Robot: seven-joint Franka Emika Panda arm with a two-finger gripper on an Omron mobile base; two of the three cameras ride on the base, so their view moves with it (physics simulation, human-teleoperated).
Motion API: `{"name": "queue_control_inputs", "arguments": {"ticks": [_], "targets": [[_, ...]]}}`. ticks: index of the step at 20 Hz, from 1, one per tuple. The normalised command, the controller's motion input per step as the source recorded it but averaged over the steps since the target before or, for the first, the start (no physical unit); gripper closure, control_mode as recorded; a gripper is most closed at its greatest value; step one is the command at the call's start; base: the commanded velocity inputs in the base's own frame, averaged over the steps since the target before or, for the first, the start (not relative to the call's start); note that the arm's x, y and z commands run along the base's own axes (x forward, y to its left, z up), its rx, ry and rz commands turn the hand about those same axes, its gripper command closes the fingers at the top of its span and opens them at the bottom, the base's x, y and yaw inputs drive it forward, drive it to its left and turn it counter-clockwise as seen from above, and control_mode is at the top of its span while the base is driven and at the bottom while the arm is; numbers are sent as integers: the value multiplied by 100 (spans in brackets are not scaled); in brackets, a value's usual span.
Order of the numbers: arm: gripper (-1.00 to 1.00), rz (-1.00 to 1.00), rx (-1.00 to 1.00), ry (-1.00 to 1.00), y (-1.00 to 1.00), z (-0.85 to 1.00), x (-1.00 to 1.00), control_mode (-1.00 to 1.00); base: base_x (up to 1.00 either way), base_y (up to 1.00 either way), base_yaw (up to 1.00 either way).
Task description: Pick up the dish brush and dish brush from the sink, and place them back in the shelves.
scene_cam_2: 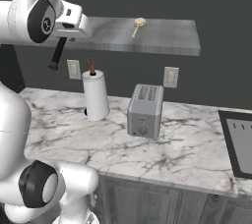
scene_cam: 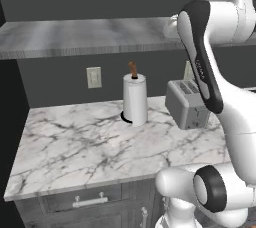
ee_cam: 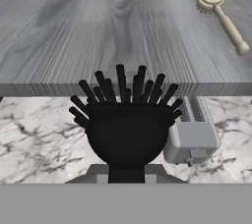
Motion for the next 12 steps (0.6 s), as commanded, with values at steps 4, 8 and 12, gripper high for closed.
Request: {"name": "queue_control_inputs", "arguments": {"ticks": [4,8,12], "targets": [[100,0,0,0,0,0,56,-100,0,0,0],[100,0,0,0,0,0,61,-100,0,0,0],[100,0,0,0,0,0,61,-100,0,0,0]]}}
